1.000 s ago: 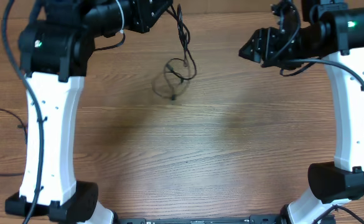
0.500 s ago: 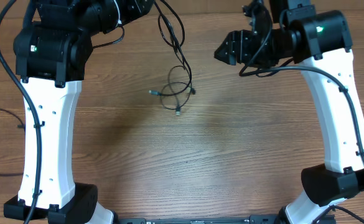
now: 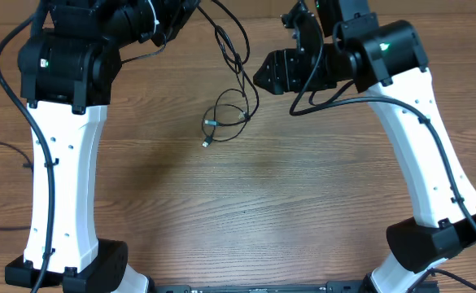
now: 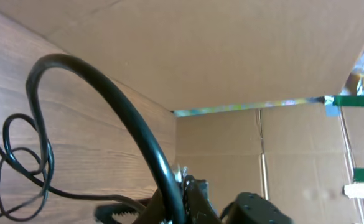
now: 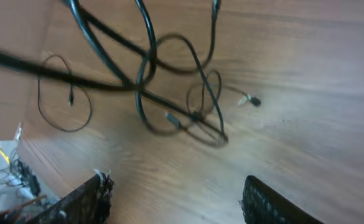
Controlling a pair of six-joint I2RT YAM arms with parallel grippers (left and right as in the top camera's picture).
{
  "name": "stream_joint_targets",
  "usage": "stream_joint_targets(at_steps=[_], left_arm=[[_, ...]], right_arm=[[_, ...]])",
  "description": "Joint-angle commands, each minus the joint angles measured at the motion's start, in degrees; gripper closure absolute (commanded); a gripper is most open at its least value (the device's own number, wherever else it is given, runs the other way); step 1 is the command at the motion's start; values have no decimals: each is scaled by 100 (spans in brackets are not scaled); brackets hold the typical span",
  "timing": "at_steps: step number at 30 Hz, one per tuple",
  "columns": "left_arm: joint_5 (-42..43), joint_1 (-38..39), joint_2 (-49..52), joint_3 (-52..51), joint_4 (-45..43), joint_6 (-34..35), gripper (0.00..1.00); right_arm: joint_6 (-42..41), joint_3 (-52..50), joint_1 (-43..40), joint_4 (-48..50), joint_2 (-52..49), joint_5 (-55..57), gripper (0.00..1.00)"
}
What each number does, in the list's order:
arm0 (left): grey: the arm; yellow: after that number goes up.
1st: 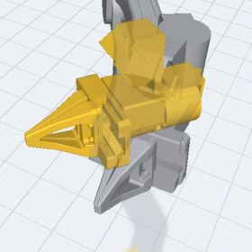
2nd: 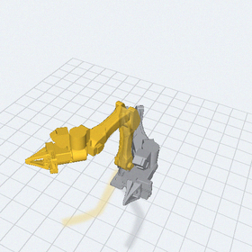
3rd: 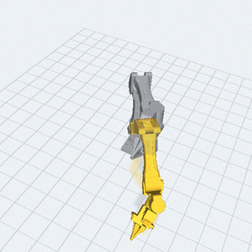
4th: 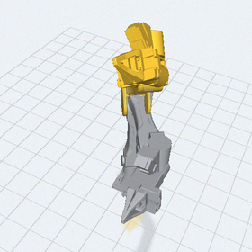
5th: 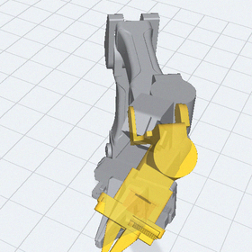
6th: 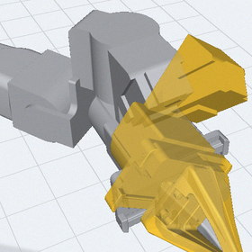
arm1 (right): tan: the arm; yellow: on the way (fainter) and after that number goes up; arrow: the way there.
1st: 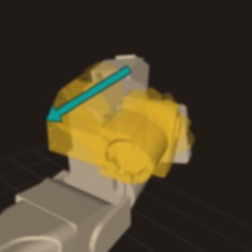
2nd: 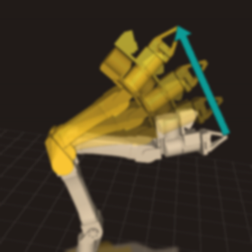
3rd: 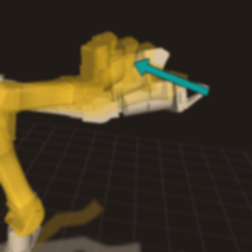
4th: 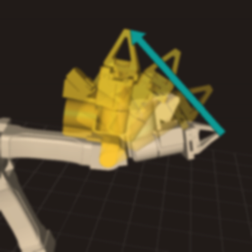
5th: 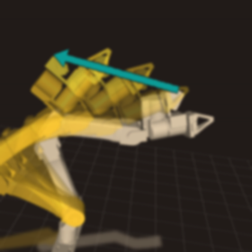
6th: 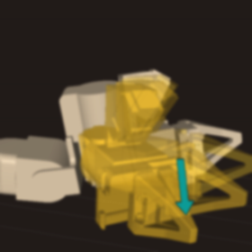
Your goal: Untangle cables
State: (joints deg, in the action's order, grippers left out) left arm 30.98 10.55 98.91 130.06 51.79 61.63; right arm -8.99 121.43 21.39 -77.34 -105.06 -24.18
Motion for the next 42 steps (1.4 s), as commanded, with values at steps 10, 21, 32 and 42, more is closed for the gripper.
stream_joint_targets(at_steps=[10,21,32,42], left_arm=[[-170,116,-33,103,136,417,96],[-293,116,-31,103,149,448,96],[-435,116,-31,103,144,485,96],[-459,109,-31,103,131,551,96]], right_arm=[[-197,-758,304,1246,-63,457,66],[-625,-1040,304,1805,-66,592,83],[-575,-1060,304,1681,-72,321,64],[407,-1060,251,1440,-72,-1023,66]])
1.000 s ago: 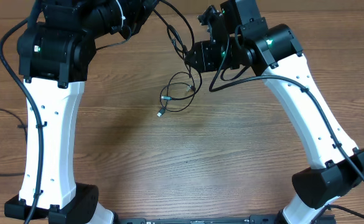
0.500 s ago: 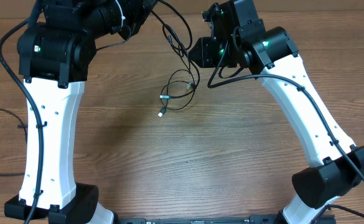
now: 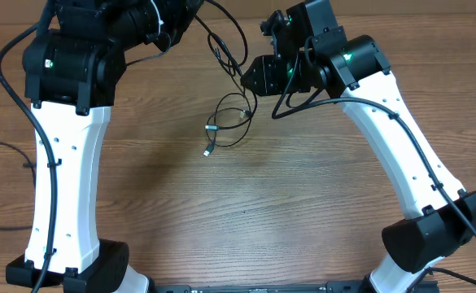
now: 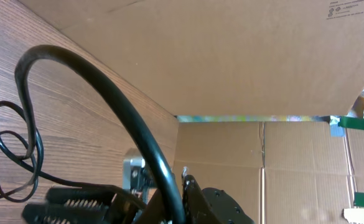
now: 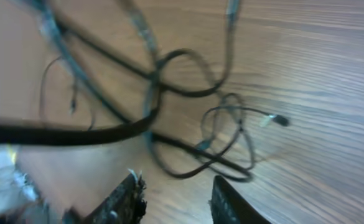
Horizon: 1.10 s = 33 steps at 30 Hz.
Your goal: Untangle cables
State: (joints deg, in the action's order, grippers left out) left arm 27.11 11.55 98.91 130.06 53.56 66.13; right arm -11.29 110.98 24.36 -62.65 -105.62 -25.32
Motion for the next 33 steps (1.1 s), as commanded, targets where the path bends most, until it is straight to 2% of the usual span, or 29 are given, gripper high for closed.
stream_joint_targets(at_steps=[1,9,17,20,21,22,26,33], left_arm=[[-68,9,-31,103,-44,98,96],[144,39,-31,103,-22,103,96],[144,59,-31,103,85,98,96],[144,59,-31,103,83,101,95],[144,59,-31,103,87,101,96],[144,59,-31,103,125,101,96],[68,52,-31,103,356,46,96],[-570,-437,-173,105,354,-879,96]], right_arm=[[815,-15,-57,-68,-15,-1097,66],[861,-33,-111,269,-42,-914,66],[247,-516,118,916,-177,369,71],[232,-573,114,949,-177,457,78],[229,-573,114,944,-177,520,83],[229,-573,114,931,-177,573,96],[-50,-573,90,599,-177,1102,96],[-247,-570,-302,-573,-175,1526,96]])
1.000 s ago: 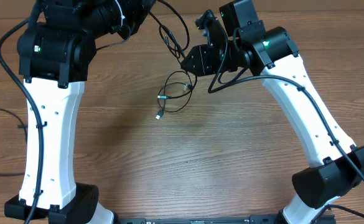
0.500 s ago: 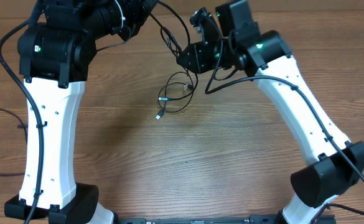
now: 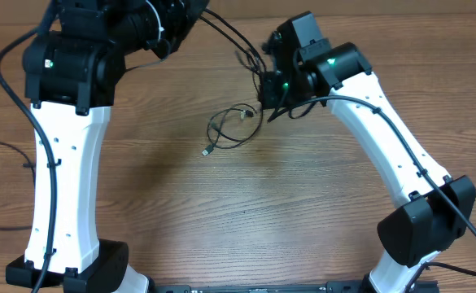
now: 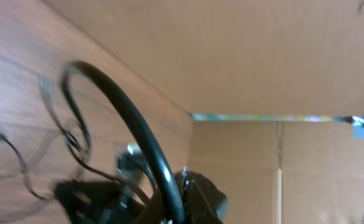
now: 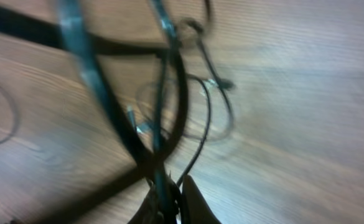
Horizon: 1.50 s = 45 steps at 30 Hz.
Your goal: Untangle cables
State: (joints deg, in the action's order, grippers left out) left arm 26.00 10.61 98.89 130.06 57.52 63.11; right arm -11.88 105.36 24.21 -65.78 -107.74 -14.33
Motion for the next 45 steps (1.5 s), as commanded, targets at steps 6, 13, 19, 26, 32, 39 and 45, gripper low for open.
stream_joint_targets(at_steps=[6,13,19,26,32,39,45], left_arm=[[-575,-1132,-490,105,17,-837,96],[-564,-1790,-702,105,586,-1062,96],[-535,-2024,-756,105,852,-1394,96],[-284,-2033,-772,105,833,-2127,96],[-522,-2041,-1012,177,588,-2962,96],[-1158,-2535,-1368,398,590,-2833,96],[-981,-3327,-1419,431,715,-2697,96]], right_arm=[[-186,-9,-876,-903,35,651,96],[-195,-11,-1207,-938,35,354,96],[-474,-37,-1207,-1001,35,841,96],[-966,-48,-1207,-1193,35,1762,96],[-1239,-529,-1250,-1073,35,2529,96],[-1276,-1088,-1790,-643,35,2524,96],[-1073,-1117,-2802,-575,35,1869,97]])
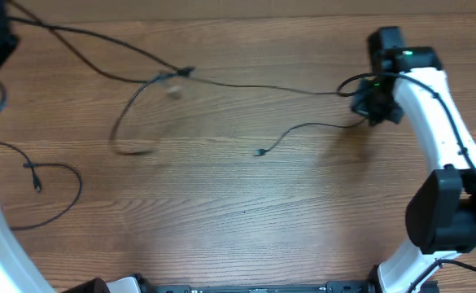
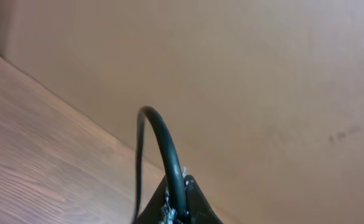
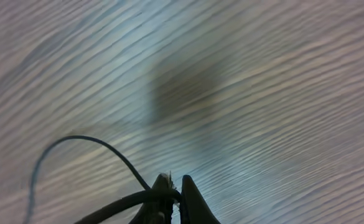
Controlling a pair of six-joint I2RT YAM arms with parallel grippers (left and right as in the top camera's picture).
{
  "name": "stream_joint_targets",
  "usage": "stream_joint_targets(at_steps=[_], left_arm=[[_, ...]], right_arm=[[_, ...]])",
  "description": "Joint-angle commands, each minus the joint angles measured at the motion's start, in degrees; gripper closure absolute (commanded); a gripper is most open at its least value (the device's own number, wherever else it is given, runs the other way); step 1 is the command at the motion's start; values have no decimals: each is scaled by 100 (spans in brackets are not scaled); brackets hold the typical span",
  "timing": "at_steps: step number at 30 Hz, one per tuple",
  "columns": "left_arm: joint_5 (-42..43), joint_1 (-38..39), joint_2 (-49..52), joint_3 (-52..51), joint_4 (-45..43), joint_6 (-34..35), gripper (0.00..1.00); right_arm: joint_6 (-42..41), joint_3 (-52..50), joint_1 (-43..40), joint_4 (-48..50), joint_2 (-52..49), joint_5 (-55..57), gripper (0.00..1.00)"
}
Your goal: Untangle cables
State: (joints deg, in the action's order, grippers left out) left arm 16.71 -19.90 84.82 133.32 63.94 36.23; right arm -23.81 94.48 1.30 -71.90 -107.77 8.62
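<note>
The black cables lie drawn out across the wooden table. One strand [image 1: 75,34] runs from the top left corner to a small junction [image 1: 181,73]. From there a thin line [image 1: 270,86] goes on to my right gripper [image 1: 368,104]. A side loop [image 1: 128,146] hangs off the junction. A second strand curves from the right gripper to a loose plug [image 1: 259,152]. In the right wrist view the gripper [image 3: 172,190] is shut on a cable. My left gripper [image 2: 177,208] is shut on a thick black cable [image 2: 160,134]. It is out of the overhead view, where only part of its arm shows at the top left.
A separate black cable [image 1: 58,199] loops along the table's left edge, with a small plug [image 1: 36,185] at its end. A cardboard wall [image 2: 262,74] stands behind the table in the left wrist view. My right arm [image 1: 441,122] runs down the right side.
Both grippers were close together at the top middle over a bunched tangle. Now the left one is far to the left, the right one far to the right, and the cables are stretched between them.
First my left gripper held the thick cable at the top, with the tangle on the table and my right gripper open beside it. Then the open right gripper was nearer the tangle. Then it was shut on a strand. Now the grippers are apart and the bunch is drawn out.
</note>
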Motion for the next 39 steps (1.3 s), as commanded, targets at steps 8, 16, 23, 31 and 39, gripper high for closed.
stream_joint_targets(at_steps=[8,16,23,31,39], left_arm=[[-199,-306,214,103,573,-396,96],[-2339,-732,415,101,1187,90,96],[-2439,-1207,1419,98,2186,103,96],[-1596,-651,1451,105,1744,-890,96],[-2031,-643,1550,98,483,-938,96]], right_arm=[[737,-28,-776,116,37,-1539,96],[367,-28,-1252,111,37,-1478,96],[890,-28,-1792,72,37,-2621,96],[1838,-7,-944,223,39,-3613,96],[1829,11,-173,332,39,-3390,96]])
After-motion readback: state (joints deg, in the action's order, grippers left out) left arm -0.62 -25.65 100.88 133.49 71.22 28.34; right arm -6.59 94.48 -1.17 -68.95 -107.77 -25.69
